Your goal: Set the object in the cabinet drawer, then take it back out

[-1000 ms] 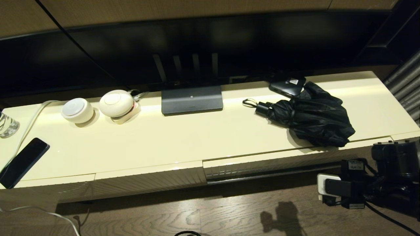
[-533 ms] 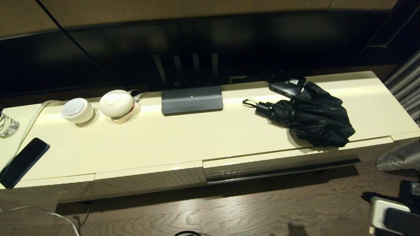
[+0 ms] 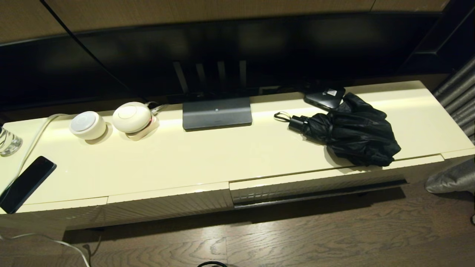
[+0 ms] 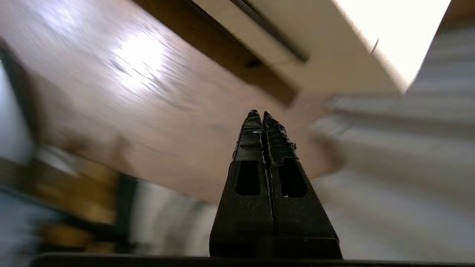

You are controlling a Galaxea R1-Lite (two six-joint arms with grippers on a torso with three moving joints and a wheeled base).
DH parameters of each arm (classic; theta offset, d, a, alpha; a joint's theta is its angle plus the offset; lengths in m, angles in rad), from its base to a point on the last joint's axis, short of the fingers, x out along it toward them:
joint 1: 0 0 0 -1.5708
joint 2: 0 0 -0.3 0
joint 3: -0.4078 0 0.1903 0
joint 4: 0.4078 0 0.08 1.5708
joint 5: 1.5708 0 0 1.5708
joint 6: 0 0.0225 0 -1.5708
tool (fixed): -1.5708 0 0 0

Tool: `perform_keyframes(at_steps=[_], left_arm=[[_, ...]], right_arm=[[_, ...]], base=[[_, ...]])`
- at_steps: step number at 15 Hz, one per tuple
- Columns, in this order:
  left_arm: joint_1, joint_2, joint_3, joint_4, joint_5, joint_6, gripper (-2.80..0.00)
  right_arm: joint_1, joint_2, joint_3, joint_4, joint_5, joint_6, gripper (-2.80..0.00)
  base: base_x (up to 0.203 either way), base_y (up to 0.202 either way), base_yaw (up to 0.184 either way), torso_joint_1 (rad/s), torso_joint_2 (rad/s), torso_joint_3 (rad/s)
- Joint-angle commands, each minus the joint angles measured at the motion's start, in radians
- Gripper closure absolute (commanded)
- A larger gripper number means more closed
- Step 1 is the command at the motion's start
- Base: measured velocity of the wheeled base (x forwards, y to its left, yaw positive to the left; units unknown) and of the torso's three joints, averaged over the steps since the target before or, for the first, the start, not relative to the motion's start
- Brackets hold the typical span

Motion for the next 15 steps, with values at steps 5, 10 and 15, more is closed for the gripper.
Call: perform_keyframes(at_steps=[5,10,15], left_arm=[[0.0,0.001,0.003,-0.001,0.001,0.0,0.0],[0.0,0.001,0.003,-0.001,0.001,0.0,0.0],[0.0,0.001,0.003,-0.001,0.001,0.0,0.0]], right_arm=[[-0.008,-0.277,0.055,0.051,0.003,0.504,0.0],[-0.008,-0.278,0.209,-0.155,0.005,0.704,0.0],[-0.01,-0.278,0.354,-0.357,0.015,0.686,0.0]], base=[[0.0,0.0,0.0,0.0,0.0,0.0],[0.0,0.0,0.0,0.0,0.0,0.0],[0.0,0.0,0.0,0.0,0.0,0.0]])
